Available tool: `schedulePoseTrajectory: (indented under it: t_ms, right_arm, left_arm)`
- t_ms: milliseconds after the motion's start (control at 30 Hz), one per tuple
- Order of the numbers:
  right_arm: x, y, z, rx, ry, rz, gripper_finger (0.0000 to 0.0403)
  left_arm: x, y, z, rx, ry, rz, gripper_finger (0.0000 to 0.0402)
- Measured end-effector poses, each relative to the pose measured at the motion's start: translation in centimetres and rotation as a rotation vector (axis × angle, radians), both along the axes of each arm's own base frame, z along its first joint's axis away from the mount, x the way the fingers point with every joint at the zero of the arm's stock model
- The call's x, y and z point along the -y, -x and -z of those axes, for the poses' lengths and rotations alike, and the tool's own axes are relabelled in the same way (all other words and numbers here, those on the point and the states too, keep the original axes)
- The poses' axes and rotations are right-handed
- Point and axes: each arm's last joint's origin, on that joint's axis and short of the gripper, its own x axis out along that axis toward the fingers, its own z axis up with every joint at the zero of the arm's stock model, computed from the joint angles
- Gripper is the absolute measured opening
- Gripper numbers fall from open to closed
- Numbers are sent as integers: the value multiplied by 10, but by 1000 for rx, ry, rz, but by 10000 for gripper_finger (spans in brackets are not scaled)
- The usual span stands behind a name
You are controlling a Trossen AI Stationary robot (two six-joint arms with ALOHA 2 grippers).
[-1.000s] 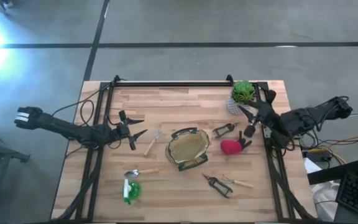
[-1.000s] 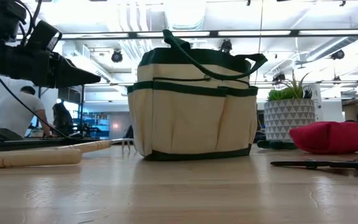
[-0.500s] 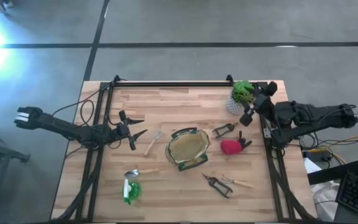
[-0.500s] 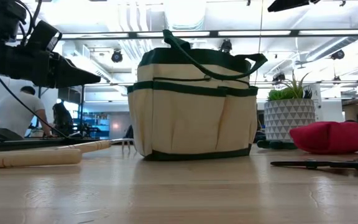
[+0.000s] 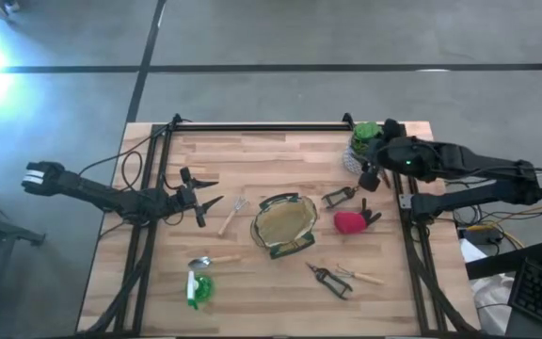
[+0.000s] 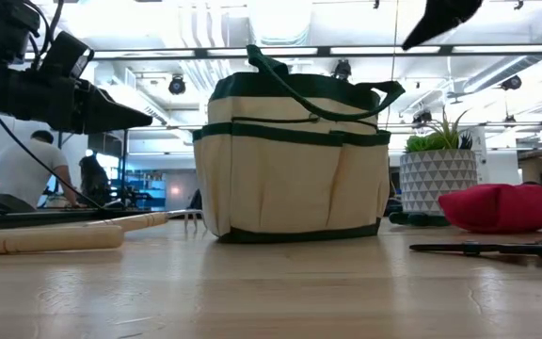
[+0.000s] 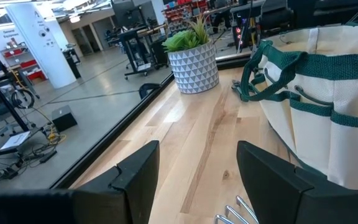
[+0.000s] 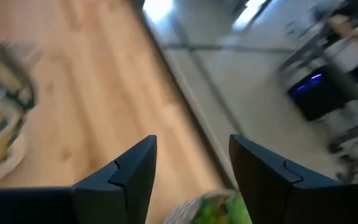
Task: Pick & Place Garden tools in Gardening bag
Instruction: Put the top green shears into the green gardening bag
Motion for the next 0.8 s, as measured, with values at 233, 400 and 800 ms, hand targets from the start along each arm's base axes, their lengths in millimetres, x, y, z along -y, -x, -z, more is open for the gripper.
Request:
schedulePoseTrajectory:
  t_ms: [233, 400, 800]
  right_arm:
    - [3, -9, 13, -195, -35, -15, 179]
    - [4, -12, 21, -247, -51, -34, 165]
    - [19, -17, 37, -280, -141, -24, 132]
  left_arm:
    - [0, 0, 0, -2, 0, 0, 218]
    - [0, 0, 0, -3, 0, -1, 218]
    - [0, 0, 0, -2, 0, 0, 218]
